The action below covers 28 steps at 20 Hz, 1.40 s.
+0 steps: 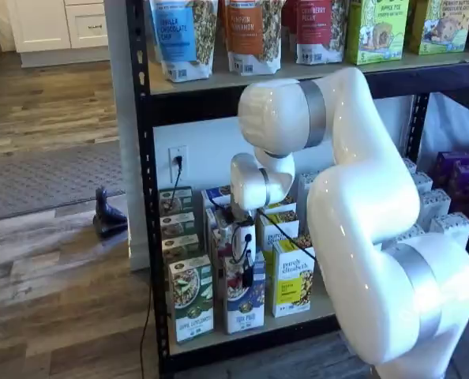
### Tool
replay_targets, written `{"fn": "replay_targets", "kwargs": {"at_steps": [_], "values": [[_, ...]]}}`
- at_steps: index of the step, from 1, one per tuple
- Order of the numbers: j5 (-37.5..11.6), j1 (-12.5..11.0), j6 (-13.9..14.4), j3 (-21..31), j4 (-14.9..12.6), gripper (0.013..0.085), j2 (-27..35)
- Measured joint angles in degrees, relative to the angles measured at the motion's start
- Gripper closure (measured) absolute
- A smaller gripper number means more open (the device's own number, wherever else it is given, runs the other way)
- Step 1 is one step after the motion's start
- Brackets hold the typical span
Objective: Pick up the blue and white box that is on the bottom shelf, the second box from the left
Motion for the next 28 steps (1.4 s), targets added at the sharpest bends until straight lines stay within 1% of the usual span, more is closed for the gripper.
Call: {"fn": "replay_targets", "kwargs": {"at_steps": [1, 2, 3, 4, 5, 11, 21, 22, 23, 25, 26, 28], "values": [[0.1, 0.0, 0.1, 0.0, -0.1, 0.0210, 0.0], [0.1, 0.0, 0.1, 0.0, -0.2, 0.0210, 0.0], [0.1, 0.0, 0.2, 0.1, -0.3, 0.0250, 0.0], [0.2, 0.0, 0.3, 0.1, -0.4, 0.0250, 0.0], [0.3, 0.0, 0.5, 0.2, -0.6, 0.0290, -0.1], [0.7, 0.1, 1.7, 0.6, -1.9, 0.0290, -0.1], [-0.6, -0.1, 1.7, 1.5, -2.1, 0.0290, -0.3], [-0.8, -0.1, 1.7, 1.6, -2.1, 0.0330, -0.3], [-0.8, -0.1, 1.8, 1.6, -2.2, 0.0330, -0.3], [-0.8, -0.1, 2.1, 1.5, -2.5, 0.0410, -0.2], [-0.8, 0.0, 2.1, 1.5, -2.5, 0.0410, -0.2], [-0.7, 0.0, 2.2, 1.5, -2.6, 0.0490, -0.2]]}}
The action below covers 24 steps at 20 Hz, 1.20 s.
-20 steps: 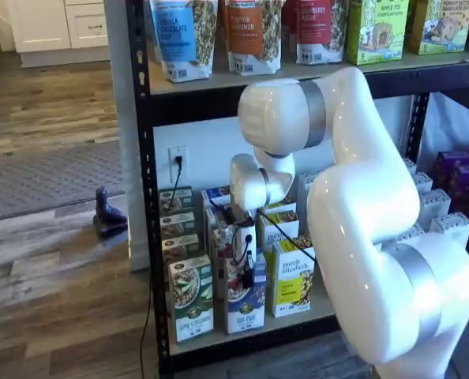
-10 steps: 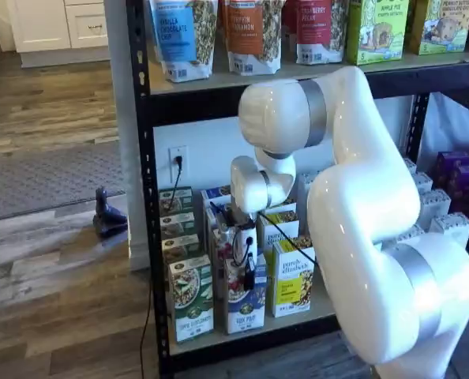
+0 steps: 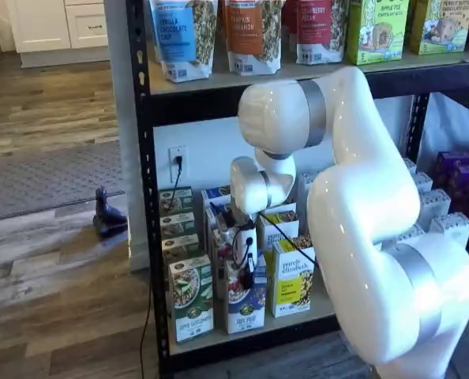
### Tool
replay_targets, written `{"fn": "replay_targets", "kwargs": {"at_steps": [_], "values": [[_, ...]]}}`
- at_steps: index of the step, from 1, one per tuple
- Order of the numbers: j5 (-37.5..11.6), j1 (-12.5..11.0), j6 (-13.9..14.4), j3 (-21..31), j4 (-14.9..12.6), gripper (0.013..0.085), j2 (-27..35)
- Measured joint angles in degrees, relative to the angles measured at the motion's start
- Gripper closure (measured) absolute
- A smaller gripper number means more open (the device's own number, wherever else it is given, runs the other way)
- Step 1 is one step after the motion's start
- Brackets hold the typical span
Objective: Pick up the blue and white box that is on the bottom shelf, the second box from the left
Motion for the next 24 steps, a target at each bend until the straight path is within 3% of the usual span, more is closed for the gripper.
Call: {"fn": "replay_targets", "kwargs": {"at_steps": [4, 24], "values": [[-0.9, 0.1, 0.9, 0.4, -1.0, 0.0490, -0.1], [-2.5, 0.9, 1.4, 6.8, -0.6, 0.0490, -4.7]]}}
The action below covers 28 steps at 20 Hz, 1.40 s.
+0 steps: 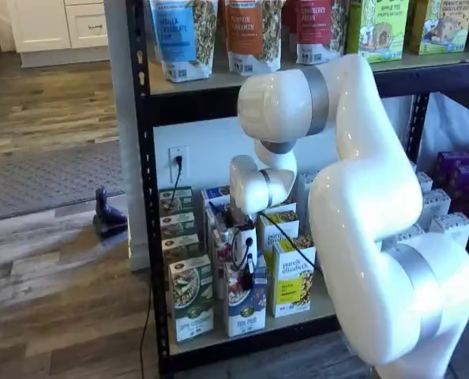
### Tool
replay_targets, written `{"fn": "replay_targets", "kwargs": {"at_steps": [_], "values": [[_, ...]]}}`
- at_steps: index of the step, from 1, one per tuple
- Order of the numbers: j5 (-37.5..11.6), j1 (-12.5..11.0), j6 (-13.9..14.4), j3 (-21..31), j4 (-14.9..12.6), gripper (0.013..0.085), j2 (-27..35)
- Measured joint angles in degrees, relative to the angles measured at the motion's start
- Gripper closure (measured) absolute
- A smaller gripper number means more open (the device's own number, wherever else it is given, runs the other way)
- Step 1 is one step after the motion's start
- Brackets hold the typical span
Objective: Pick up the blue and white box that is on the bottom shelf, the second box from the left
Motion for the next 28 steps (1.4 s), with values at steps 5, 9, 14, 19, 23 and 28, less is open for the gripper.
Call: {"fn": "replay_targets", "kwargs": {"at_steps": [5, 9, 14, 19, 23, 28], "values": [[-0.7, 0.1, -0.4, 4.0, 0.6, 0.0490, -3.2], [-1.0, 0.4, -1.7, 7.2, 2.4, 0.0490, -6.0], [-2.5, 1.1, -1.8, 13.4, 3.2, 0.0490, -11.0], [-3.9, 1.6, 0.0, 20.4, 1.8, 0.0490, -16.7], [-3.9, 2.0, -0.6, 25.3, 2.8, 0.0490, -21.2], [-4.0, 2.4, -1.3, 31.4, 4.1, 0.0490, -27.5]]}}
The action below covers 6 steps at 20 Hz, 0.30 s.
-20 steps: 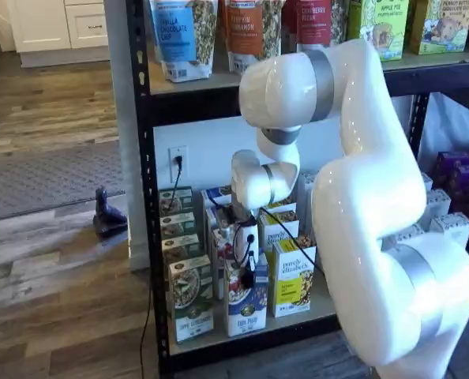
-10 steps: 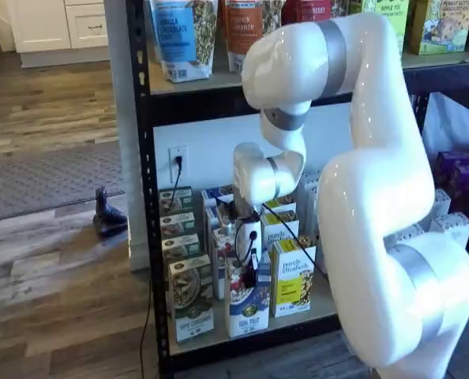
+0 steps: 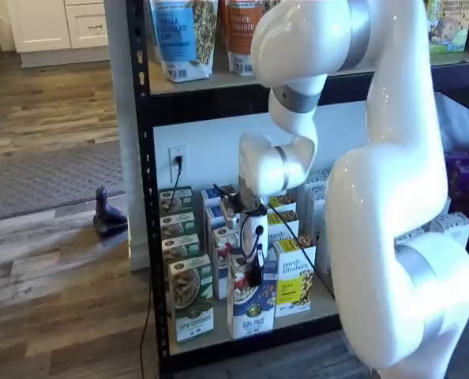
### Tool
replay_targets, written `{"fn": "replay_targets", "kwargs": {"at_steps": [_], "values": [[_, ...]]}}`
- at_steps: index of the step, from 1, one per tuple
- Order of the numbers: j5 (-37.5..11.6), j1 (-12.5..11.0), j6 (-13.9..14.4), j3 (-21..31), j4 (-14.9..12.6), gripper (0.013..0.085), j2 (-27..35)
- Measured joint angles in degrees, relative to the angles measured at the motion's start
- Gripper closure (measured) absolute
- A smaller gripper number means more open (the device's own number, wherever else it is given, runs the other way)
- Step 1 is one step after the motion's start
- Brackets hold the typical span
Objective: Pick up the blue and white box that is on the bottom shelf, the second box from the left
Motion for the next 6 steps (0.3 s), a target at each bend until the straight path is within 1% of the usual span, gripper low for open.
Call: {"fn": "replay_targets", "kwargs": {"at_steps": [6], "values": [[0.4, 0.2, -0.5, 5.5, 0.8, 0.0490, -6.6]]}}
